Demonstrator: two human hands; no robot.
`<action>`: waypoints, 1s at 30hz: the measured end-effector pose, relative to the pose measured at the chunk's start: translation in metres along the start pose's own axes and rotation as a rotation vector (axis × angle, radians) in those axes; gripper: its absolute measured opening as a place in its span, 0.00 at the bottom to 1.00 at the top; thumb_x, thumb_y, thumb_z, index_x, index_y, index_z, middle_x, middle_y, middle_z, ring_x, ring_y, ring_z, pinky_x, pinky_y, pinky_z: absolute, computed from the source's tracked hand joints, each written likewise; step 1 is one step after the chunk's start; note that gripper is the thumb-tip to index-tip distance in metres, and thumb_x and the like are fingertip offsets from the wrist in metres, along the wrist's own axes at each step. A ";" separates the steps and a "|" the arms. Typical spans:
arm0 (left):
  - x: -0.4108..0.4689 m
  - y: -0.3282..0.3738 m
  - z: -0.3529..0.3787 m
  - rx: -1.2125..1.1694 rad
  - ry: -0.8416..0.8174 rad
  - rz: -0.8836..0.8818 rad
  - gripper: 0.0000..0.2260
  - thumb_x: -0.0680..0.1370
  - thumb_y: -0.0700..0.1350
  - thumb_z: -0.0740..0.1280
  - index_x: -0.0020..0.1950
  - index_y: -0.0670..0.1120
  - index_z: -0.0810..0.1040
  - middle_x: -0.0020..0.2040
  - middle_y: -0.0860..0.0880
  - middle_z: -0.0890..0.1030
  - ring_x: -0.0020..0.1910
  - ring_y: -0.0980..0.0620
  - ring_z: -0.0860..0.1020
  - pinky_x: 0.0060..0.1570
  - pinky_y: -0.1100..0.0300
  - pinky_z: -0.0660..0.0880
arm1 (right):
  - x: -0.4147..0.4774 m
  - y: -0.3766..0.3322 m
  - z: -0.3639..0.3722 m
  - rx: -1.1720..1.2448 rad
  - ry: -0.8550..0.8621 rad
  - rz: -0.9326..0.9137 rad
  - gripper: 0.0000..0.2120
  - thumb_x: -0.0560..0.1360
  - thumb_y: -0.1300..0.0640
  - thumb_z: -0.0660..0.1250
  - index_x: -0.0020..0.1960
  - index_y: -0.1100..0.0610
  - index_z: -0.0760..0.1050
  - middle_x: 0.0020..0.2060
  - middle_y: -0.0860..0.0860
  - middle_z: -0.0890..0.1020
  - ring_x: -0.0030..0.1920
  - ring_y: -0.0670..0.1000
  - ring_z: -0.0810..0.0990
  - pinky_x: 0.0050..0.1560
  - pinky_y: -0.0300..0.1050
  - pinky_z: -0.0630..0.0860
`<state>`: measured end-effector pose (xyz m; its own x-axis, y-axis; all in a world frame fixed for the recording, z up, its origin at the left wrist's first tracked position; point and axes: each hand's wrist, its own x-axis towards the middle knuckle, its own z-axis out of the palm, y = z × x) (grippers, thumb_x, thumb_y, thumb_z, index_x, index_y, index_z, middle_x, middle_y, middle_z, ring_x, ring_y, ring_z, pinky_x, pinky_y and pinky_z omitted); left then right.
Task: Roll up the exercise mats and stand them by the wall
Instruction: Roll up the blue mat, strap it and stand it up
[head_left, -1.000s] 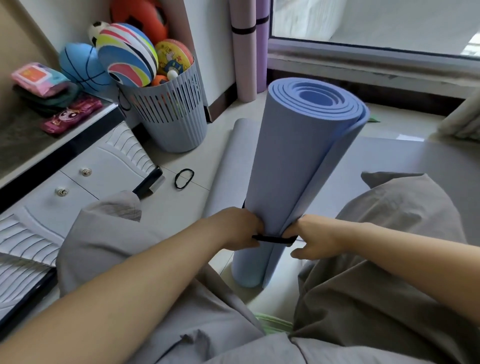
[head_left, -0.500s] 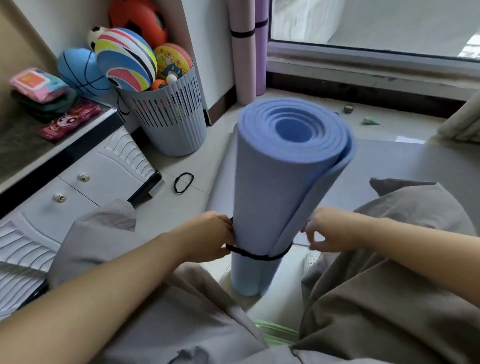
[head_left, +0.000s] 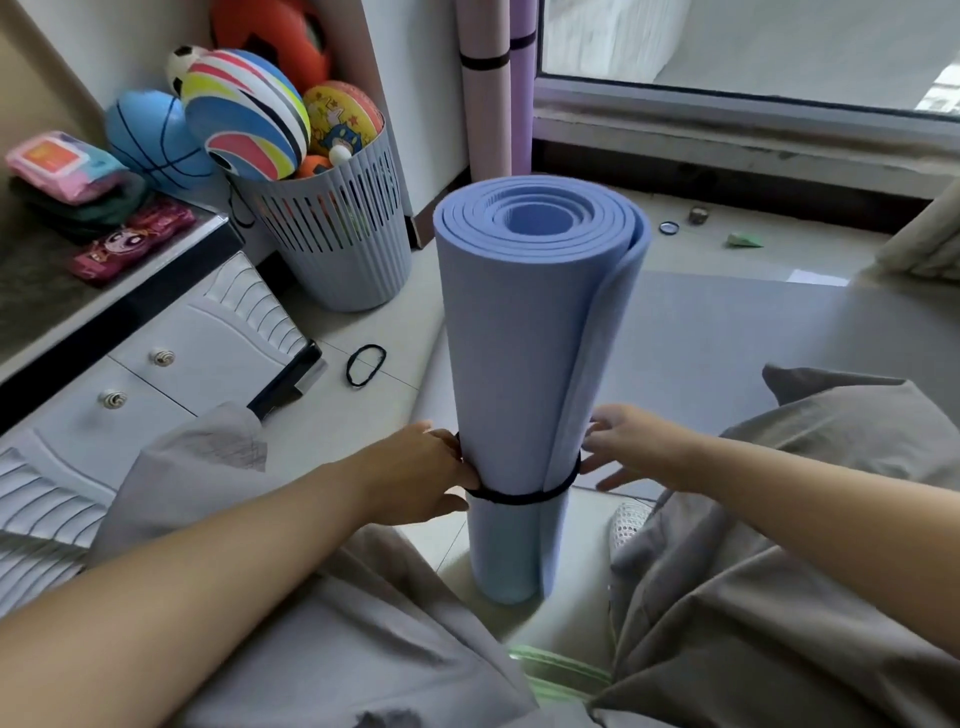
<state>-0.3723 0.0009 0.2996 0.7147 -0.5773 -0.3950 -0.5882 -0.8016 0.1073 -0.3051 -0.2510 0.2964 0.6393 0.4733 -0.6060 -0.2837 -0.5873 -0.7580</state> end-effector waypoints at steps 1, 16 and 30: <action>0.001 0.002 0.002 -0.007 -0.003 -0.013 0.15 0.81 0.54 0.60 0.67 0.58 0.73 0.63 0.58 0.78 0.66 0.53 0.69 0.64 0.54 0.62 | 0.002 0.000 -0.001 0.047 0.013 0.022 0.11 0.79 0.63 0.58 0.53 0.55 0.77 0.53 0.57 0.81 0.48 0.53 0.79 0.50 0.49 0.79; 0.004 0.019 -0.012 -0.217 -0.117 -0.200 0.14 0.81 0.52 0.59 0.67 0.58 0.68 0.59 0.55 0.75 0.68 0.51 0.64 0.72 0.38 0.38 | -0.047 -0.118 -0.044 -0.675 0.490 -0.997 0.35 0.67 0.50 0.67 0.73 0.51 0.62 0.70 0.48 0.67 0.72 0.51 0.60 0.71 0.42 0.56; 0.025 0.034 -0.020 -0.516 0.015 -0.702 0.09 0.78 0.55 0.60 0.52 0.58 0.79 0.57 0.50 0.72 0.63 0.46 0.63 0.68 0.40 0.52 | -0.027 -0.151 -0.038 -0.922 0.662 -0.776 0.37 0.67 0.44 0.75 0.72 0.51 0.66 0.64 0.50 0.71 0.66 0.58 0.61 0.67 0.53 0.64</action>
<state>-0.3672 -0.0439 0.3116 0.8546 0.0774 -0.5134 0.2325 -0.9412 0.2451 -0.2521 -0.2002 0.4359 0.7067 0.6311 0.3198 0.7057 -0.6608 -0.2555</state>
